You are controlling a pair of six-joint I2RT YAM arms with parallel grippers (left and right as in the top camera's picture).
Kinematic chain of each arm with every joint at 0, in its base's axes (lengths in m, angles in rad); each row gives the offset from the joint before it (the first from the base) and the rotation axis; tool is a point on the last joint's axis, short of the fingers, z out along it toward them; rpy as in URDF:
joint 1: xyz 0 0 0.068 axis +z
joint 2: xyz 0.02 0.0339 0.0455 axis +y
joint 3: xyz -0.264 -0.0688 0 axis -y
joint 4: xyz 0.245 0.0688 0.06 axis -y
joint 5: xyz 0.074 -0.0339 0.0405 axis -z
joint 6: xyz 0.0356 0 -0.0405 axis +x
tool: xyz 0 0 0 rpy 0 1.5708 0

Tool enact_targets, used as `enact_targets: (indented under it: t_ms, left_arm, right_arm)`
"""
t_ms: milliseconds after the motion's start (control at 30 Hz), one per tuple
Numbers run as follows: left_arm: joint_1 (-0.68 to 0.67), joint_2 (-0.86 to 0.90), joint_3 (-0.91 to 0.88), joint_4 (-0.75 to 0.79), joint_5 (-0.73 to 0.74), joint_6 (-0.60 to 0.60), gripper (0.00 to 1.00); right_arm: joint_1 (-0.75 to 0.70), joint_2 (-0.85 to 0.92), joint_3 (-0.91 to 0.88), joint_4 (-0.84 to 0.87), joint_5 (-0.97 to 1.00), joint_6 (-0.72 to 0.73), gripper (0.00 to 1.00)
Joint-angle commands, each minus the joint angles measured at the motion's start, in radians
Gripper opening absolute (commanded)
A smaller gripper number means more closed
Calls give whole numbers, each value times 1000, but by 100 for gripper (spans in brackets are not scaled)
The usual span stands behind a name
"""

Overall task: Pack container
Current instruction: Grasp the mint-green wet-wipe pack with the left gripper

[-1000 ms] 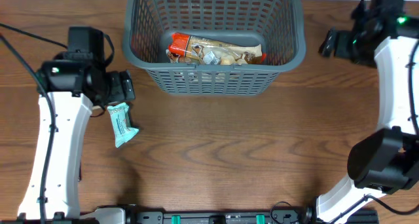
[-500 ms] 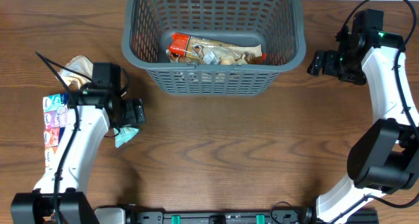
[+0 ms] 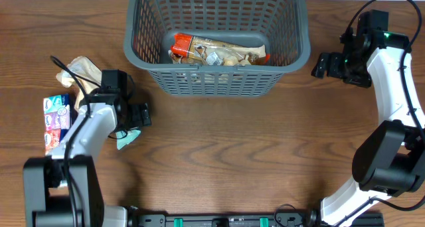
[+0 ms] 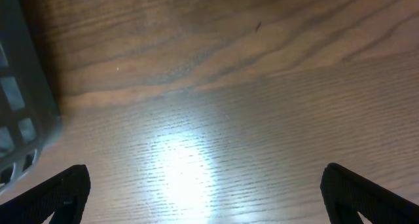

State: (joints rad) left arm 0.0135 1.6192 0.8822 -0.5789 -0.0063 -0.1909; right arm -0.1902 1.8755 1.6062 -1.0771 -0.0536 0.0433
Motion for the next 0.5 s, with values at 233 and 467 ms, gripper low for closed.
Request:
enact_targets:
  t_ms: [233,467]
  left_arm:
    - [29,87,-6,13,0,-32,69]
    - [29,80,-6,11,74,-32,6]
  right_arm:
    - [8,6,-7,-3,-7,-23,99]
    - [8,6,-7,0,-7,-23,99]
